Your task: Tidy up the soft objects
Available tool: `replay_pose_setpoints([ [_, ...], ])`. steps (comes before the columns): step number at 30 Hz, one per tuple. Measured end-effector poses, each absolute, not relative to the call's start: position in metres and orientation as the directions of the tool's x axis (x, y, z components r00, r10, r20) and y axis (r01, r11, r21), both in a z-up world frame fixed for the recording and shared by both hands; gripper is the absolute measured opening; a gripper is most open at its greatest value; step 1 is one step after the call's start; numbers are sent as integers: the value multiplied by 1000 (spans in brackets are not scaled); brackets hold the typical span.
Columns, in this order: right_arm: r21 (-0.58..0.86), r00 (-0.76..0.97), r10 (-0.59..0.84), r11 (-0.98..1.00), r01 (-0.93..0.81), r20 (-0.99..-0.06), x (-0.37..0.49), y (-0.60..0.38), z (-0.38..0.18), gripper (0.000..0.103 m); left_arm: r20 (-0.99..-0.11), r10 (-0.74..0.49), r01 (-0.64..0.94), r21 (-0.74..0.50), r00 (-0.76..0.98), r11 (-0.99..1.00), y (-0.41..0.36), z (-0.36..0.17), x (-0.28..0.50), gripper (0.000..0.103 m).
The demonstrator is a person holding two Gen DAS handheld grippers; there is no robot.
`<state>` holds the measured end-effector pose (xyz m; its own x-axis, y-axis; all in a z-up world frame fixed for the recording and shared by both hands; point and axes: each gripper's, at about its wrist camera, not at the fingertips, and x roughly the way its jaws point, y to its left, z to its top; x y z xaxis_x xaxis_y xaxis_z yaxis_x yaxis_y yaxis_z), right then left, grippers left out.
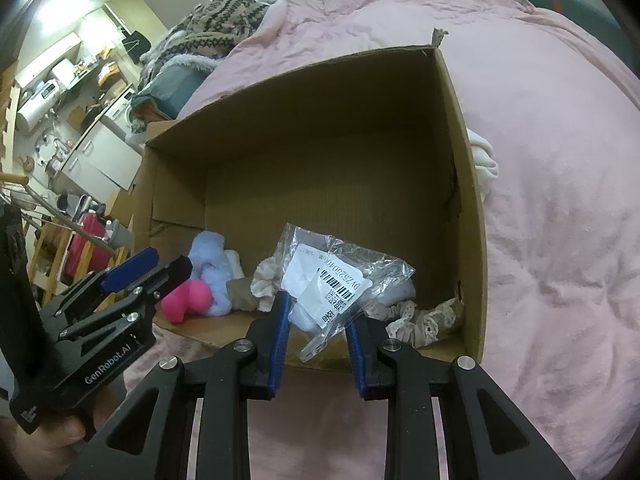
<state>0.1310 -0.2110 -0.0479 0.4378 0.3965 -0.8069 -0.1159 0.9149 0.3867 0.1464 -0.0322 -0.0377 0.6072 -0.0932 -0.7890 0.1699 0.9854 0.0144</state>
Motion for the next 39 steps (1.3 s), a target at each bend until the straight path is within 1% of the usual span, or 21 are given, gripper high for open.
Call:
replay_pose_setpoints([
  [1,389,440,399,914,-117,-804,131,-212,-48,28,-787,-89,168,19,610,986,-33,-37,146,50],
  [6,396,458,402,911,-116,-793,130,-215,-45,28,-780,-94,164,12,619,986,-32,-32,144,51],
  [8,413,463,417,903,-116,-782,129,-217,-43,28,-780,-91,153,6,619,988,-30,-31,144,55],
  [10,417,472,420,901,-117,-775,128,-218,-41,29,-776,-91,142,-1,624,990,-27,-28,143,56],
  [11,416,476,420,902,-120,-773,127,-218,-40,30,-776,-88,138,-1,624,990,-26,-27,143,59],
  [13,414,485,415,903,-116,-770,125,-219,-38,38,-782,-95,145,-6,616,989,-25,-25,142,61],
  [14,417,489,414,902,-110,-768,125,-220,-37,55,-782,-107,151,-16,614,988,-25,-24,141,61],
  [15,428,499,418,898,-101,-759,124,-223,-36,69,-779,-114,153,-23,617,988,-24,-22,140,61],
  [17,449,516,429,889,-92,-742,123,-226,-33,69,-773,-101,137,-18,627,990,-20,-19,137,61],
  [20,437,528,416,895,-93,-740,121,-228,-27,69,-762,-104,119,-36,639,992,-14,-12,132,61],
  [22,427,546,401,900,-86,-735,117,-230,-22,73,-750,-106,113,-41,653,993,-10,-5,127,61],
  [24,409,571,376,909,-78,-729,112,-233,-15,79,-741,-103,105,-44,663,994,-7,1,123,64],
  [25,402,583,368,912,-77,-724,110,-234,-11,79,-739,-103,99,-50,666,994,-5,4,120,68],
  [28,368,614,338,926,-82,-714,98,-237,0,82,-734,-112,97,-63,670,993,1,10,111,69],
  [29,354,623,325,932,-81,-711,94,-238,3,84,-733,-113,98,-64,671,993,2,11,107,69],
  [30,341,633,310,937,-76,-710,90,-238,6,89,-731,-114,100,-63,673,993,4,13,104,69],
  [33,329,649,296,942,-74,-701,80,-240,11,96,-727,-101,85,-58,679,995,9,17,93,72],
  [37,331,653,292,941,-67,-698,68,-240,14,97,-718,-64,46,-44,693,998,17,20,78,81],
  [39,333,656,288,941,-60,-698,63,-239,14,102,-713,-59,43,-41,699,998,20,22,72,82],
])
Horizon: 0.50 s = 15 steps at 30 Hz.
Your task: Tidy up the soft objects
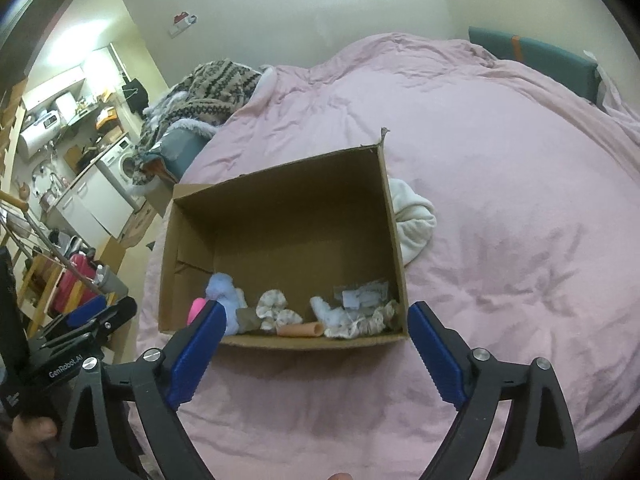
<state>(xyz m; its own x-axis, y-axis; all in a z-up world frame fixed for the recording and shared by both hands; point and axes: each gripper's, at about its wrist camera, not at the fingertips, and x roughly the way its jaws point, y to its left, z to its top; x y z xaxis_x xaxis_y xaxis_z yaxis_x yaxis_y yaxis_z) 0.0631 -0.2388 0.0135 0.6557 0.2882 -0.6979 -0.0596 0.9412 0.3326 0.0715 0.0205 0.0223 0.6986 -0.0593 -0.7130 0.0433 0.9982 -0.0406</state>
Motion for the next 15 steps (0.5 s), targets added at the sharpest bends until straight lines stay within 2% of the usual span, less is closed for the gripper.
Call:
replay_pose_setpoints([
  [5,319,670,263,947,-42,-694,52,-233,7,103,-699,-31,16,-28,714,999,28,24,61,99],
  [11,294,687,235,955,-32,-687,47,-224,2,103,-689,-21,10,-20,724,1000,28,21,56,102],
  [15,223,716,185,974,-42,-673,46,-216,6,103,-689,-21,0,-31,724,1000,29,19,57,102],
])
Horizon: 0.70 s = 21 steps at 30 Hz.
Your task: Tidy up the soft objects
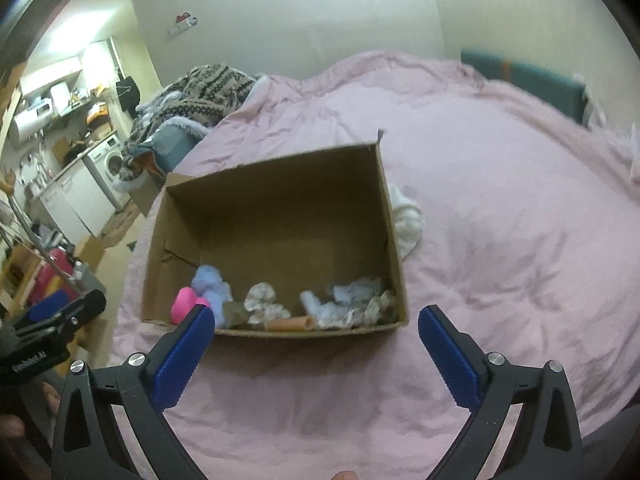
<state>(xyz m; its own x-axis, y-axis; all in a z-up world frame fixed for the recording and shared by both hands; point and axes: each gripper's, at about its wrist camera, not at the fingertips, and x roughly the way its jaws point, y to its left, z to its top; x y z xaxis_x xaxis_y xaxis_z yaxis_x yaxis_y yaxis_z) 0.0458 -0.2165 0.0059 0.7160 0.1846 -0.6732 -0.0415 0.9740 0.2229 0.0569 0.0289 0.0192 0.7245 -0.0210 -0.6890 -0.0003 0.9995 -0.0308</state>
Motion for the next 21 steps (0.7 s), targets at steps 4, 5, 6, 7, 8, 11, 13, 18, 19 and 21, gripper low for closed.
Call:
replay_pose_setpoints([
  [4,245,702,197,969,-33,-684,51,-218,1,103,-714,-29,-13,-54,700,998,30,12,61,102],
  [5,245,699,195,969,-29,-689,52,-218,0,103,-718,-32,-12,-56,695,998,30,11,62,102],
  [6,242,697,194,970,-30,-690,52,-218,-1,103,-717,-34,-10,-57,696,998,29,11,62,102],
  [7,238,697,192,971,-32,-691,53,-218,-1,103,-715,-35,-7,-56,698,998,28,11,62,102],
  [8,233,698,189,972,-33,-690,53,-217,-1,103,-712,-39,-2,-56,701,998,27,12,61,102],
  [11,229,699,186,973,-33,-691,53,-217,-1,103,-704,-53,11,-65,708,998,26,13,60,102],
  [13,228,694,184,973,-30,-696,53,-217,-1,103,-702,-64,17,-73,709,997,26,14,60,102],
  [18,212,692,174,977,-30,-701,54,-215,-2,103,-703,-71,18,-83,708,996,28,15,59,102],
  [19,208,690,171,978,-31,-703,55,-213,-3,103,-703,-72,18,-84,708,996,28,15,59,102],
  [21,208,689,174,978,-35,-704,55,-213,-4,103,-704,-74,20,-85,706,996,28,15,59,102],
])
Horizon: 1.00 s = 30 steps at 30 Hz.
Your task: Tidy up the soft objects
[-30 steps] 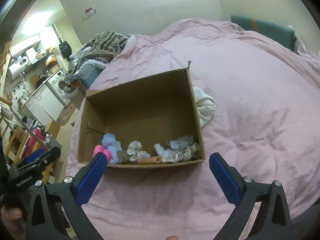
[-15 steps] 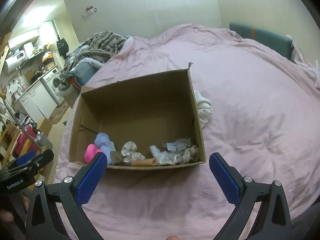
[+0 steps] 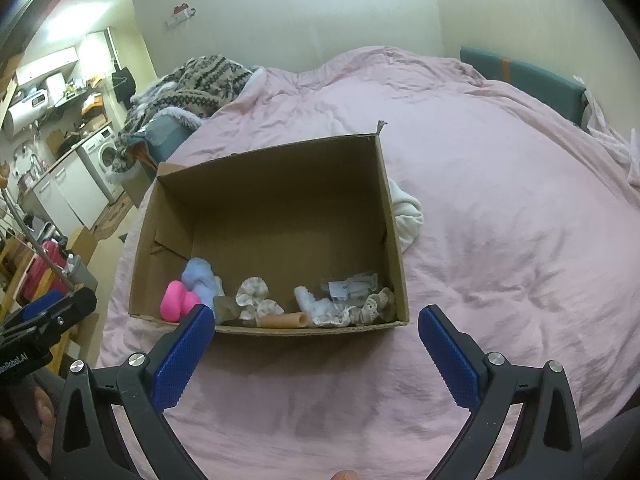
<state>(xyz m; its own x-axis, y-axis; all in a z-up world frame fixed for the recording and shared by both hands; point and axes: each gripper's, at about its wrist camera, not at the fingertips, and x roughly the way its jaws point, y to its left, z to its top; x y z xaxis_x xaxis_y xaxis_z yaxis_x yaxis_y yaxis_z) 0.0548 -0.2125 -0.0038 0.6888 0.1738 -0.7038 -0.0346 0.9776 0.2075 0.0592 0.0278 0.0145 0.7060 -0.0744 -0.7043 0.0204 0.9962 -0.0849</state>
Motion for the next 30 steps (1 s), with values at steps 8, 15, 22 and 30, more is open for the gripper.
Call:
replay_pose_setpoints([
  [8,194,690,165,980,-36,-705,54,-211,-4,103,-695,-80,26,-87,714,996,27,16,58,102],
  [15,191,689,165,981,-38,-706,54,-211,-5,103,-694,-83,33,-85,715,996,25,17,57,102],
  [22,191,688,166,981,-41,-706,54,-210,-5,103,-696,-82,36,-81,713,996,22,16,57,102],
  [30,191,689,167,981,-42,-706,54,-209,-4,103,-696,-82,34,-83,713,996,23,16,57,102],
])
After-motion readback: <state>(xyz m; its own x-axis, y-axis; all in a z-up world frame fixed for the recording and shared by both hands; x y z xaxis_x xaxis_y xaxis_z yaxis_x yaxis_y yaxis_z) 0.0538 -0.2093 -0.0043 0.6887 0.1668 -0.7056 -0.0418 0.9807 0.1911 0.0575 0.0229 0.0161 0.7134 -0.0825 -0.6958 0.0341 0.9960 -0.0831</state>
